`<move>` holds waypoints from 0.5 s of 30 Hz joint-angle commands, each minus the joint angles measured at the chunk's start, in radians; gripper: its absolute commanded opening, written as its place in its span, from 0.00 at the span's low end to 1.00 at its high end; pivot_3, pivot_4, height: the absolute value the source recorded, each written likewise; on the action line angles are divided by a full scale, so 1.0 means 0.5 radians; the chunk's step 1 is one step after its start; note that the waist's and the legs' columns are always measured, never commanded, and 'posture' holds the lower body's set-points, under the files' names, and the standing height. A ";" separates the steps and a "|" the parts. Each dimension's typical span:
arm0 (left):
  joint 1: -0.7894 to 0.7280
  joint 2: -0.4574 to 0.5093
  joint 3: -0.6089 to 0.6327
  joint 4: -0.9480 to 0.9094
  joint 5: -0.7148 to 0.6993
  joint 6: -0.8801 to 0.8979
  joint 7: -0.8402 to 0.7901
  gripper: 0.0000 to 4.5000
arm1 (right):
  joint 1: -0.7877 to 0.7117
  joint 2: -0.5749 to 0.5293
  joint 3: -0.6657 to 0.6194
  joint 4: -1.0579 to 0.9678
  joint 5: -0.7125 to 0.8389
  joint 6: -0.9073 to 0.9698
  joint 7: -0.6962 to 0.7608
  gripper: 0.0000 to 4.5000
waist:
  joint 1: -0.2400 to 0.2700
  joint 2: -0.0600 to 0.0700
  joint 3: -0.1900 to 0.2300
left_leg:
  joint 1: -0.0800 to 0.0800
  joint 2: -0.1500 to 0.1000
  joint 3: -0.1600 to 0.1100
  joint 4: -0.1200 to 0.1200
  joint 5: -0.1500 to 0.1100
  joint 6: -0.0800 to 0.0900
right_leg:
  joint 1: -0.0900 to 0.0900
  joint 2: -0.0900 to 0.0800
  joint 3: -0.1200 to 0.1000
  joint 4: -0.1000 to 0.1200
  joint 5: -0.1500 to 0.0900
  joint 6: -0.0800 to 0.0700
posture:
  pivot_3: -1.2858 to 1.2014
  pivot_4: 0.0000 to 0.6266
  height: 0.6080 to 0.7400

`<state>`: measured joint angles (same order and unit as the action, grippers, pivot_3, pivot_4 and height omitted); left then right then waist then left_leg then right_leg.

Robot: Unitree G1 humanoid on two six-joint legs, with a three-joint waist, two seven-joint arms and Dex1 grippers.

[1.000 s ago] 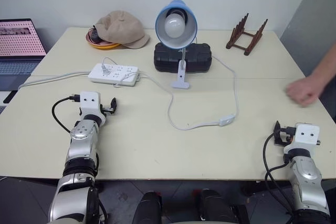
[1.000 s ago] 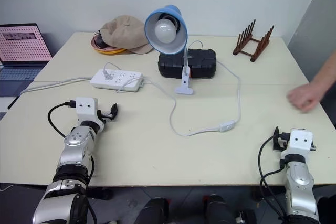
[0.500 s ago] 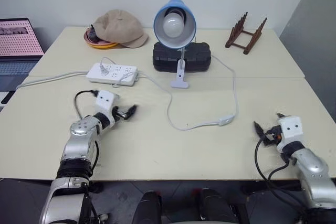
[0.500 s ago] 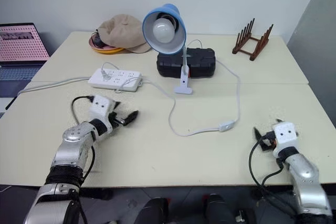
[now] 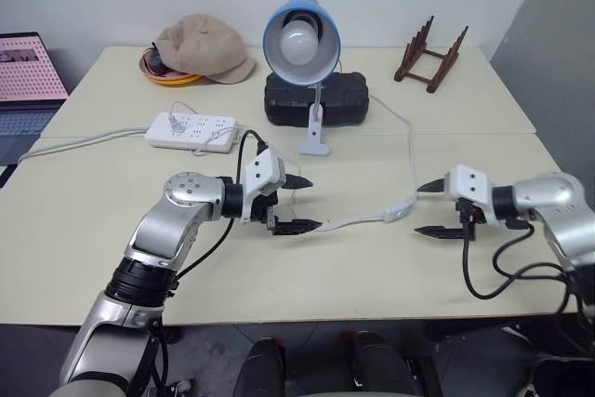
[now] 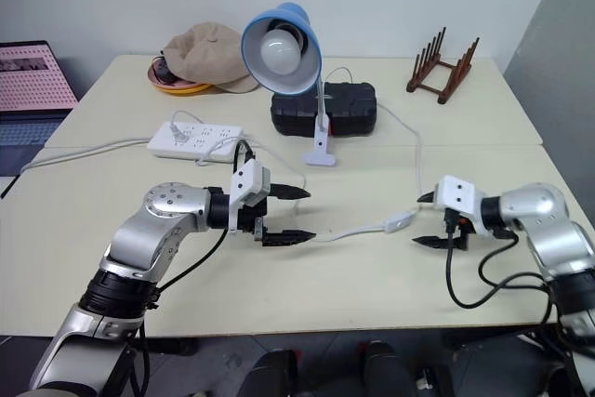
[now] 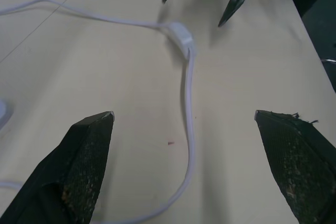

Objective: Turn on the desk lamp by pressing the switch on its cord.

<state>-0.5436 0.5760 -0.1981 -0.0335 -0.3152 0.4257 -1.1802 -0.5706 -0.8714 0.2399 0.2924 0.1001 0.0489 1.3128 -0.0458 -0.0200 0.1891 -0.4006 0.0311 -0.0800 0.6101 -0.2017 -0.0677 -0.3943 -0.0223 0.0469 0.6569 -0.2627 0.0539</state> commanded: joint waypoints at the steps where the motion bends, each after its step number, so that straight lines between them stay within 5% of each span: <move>1: 0.023 0.011 -0.013 -0.062 -0.013 -0.046 -0.033 0.99 | -0.174 0.000 0.097 0.304 -0.183 -0.327 0.116 1.00 | -0.004 0.000 0.000 | -0.001 0.000 0.000 0.000 0.000 0.000 | -0.001 0.000 0.000 0.000 0.000 0.000 | 0.52 0.24 1.00; 15: 0.077 -0.022 0.002 -0.086 -0.037 -0.028 -0.007 0.99 | -0.512 0.261 0.158 0.735 -0.285 -0.630 0.268 1.00 | -0.008 0.001 0.001 | 0.000 0.000 0.000 0.000 0.000 0.000 | -0.002 0.000 0.001 0.004 -0.001 0.000 | 0.52 0.24 1.00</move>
<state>-0.5030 0.5678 -0.2095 -0.0417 -0.3135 0.4109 -1.1886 -0.7902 -0.7435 0.3342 0.6551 -0.0520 -0.2498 1.4192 -0.0499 -0.0196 0.1894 -0.4007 0.0311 -0.0798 0.6100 -0.2017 -0.0678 -0.3954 -0.0224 0.0474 0.6589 -0.2629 0.0539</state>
